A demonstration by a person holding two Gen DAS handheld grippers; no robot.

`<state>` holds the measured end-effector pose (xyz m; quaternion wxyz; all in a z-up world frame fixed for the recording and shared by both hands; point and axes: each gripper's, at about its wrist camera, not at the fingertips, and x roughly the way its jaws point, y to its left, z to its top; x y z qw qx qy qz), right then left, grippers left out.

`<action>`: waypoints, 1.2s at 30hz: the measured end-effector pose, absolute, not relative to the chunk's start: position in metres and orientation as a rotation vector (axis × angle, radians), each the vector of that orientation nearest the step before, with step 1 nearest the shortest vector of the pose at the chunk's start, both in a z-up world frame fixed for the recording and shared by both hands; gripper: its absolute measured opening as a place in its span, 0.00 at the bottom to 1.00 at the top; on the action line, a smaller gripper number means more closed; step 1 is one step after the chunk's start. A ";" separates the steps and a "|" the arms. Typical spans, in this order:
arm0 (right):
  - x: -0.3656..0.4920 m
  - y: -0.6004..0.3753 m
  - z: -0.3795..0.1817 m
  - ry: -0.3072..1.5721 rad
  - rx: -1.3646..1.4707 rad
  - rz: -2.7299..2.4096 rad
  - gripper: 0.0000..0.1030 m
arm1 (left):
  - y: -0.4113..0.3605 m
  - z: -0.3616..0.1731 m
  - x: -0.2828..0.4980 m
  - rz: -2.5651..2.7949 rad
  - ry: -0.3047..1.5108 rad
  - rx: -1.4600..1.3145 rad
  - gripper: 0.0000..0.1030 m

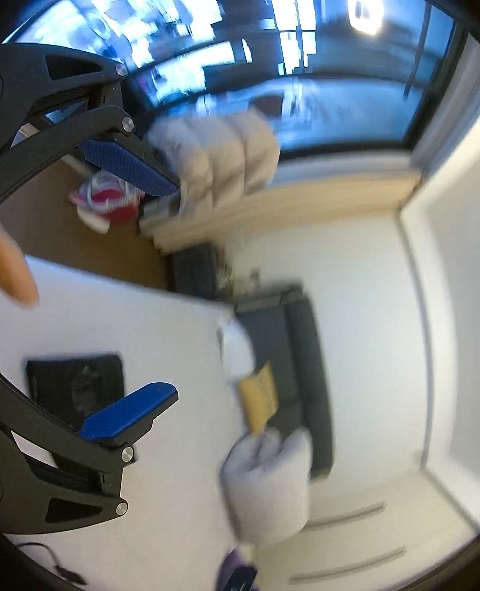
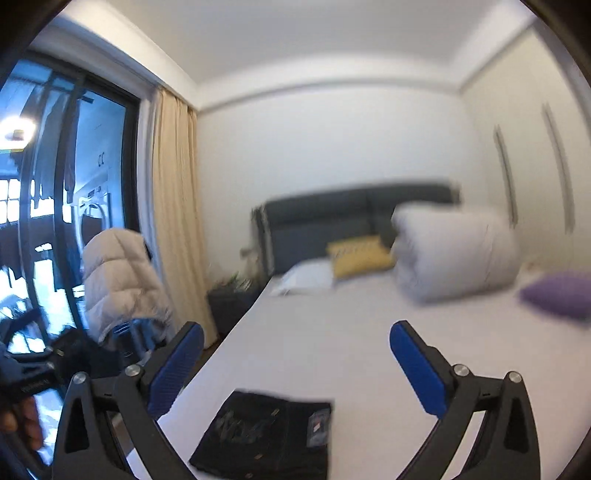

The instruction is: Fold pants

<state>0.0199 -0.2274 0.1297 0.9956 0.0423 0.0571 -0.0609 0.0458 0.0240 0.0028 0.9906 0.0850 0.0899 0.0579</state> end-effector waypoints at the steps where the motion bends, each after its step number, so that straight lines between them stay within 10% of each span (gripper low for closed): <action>1: 0.013 -0.224 0.138 0.104 0.086 -0.129 1.00 | 0.027 0.011 0.035 0.096 0.183 0.147 1.00; 12: -0.047 -0.199 0.190 0.175 0.182 -0.195 1.00 | 0.056 0.027 -0.031 0.035 0.429 0.066 1.00; 36: -0.017 -0.167 0.075 0.598 0.135 -0.220 1.00 | 0.033 -0.116 0.032 -0.056 0.782 0.007 1.00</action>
